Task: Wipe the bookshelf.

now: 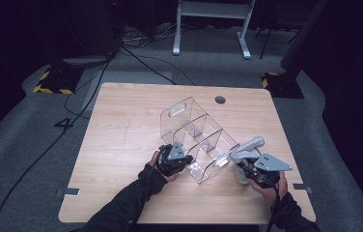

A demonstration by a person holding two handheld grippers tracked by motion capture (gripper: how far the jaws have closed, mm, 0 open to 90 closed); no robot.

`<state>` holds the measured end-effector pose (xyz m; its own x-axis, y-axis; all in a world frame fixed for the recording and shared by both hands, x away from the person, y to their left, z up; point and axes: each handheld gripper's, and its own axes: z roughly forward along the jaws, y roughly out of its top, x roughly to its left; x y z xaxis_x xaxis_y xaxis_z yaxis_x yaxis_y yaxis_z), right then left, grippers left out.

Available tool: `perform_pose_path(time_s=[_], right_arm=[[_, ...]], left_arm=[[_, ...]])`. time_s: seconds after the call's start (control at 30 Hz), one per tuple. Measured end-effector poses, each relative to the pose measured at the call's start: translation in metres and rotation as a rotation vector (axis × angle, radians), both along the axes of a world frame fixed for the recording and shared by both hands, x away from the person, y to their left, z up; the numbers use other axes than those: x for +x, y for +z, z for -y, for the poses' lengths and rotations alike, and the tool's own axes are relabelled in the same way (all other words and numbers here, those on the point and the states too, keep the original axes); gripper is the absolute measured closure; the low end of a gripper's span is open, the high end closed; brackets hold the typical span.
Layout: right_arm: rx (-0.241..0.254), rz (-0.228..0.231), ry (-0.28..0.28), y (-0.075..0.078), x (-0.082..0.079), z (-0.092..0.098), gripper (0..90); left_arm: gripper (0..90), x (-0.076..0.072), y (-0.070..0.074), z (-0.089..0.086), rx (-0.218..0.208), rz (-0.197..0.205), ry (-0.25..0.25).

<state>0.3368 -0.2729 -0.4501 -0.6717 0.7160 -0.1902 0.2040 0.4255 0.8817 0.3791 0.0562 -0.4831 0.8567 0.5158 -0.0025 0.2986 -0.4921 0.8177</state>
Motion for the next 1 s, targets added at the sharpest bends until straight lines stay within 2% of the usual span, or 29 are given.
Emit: perform_pose_path(time_s=[0.07,0.2,0.3,0.4,0.53,0.67,0.77,0.8,0.87,1.0], right_arm=[[0.011,0.006,-0.001,0.003,0.000,0.001,75.5],[0.047,0.062,0.007,0.019,-0.006,-0.003,75.5],[0.077,0.076,0.039,0.028,-0.011,-0.008,75.5],[0.069,0.081,0.079,0.030,-0.019,-0.020,75.5],[0.040,0.088,0.169,0.029,-0.030,-0.037,75.4],[0.002,0.068,0.275,0.023,-0.039,-0.057,75.3],[-0.025,0.038,0.321,0.012,-0.042,-0.068,75.4],[-0.025,0.038,0.321,0.012,-0.042,-0.068,75.4],[-0.062,-0.001,0.368,-0.004,-0.042,-0.076,75.5],[-0.134,-0.067,0.398,-0.030,-0.039,-0.083,75.5]], left_arm=[[85.1,0.000,0.000,0.001,0.002,0.001,0.002],[84.9,-0.001,0.000,0.002,-0.002,-0.001,0.010],[85.0,-0.002,-0.001,0.003,-0.007,-0.002,0.018],[85.2,-0.002,-0.001,0.003,-0.007,-0.003,0.024],[85.1,-0.002,-0.001,0.003,-0.002,0.002,0.024],[85.2,-0.002,-0.001,0.003,-0.001,0.003,0.025],[85.3,-0.003,-0.003,0.003,-0.003,0.000,0.025],[85.3,-0.003,-0.003,0.003,-0.003,0.000,0.025],[85.3,-0.002,-0.003,0.003,0.000,-0.001,0.020],[85.3,-0.002,-0.003,0.002,0.002,0.000,0.015]])
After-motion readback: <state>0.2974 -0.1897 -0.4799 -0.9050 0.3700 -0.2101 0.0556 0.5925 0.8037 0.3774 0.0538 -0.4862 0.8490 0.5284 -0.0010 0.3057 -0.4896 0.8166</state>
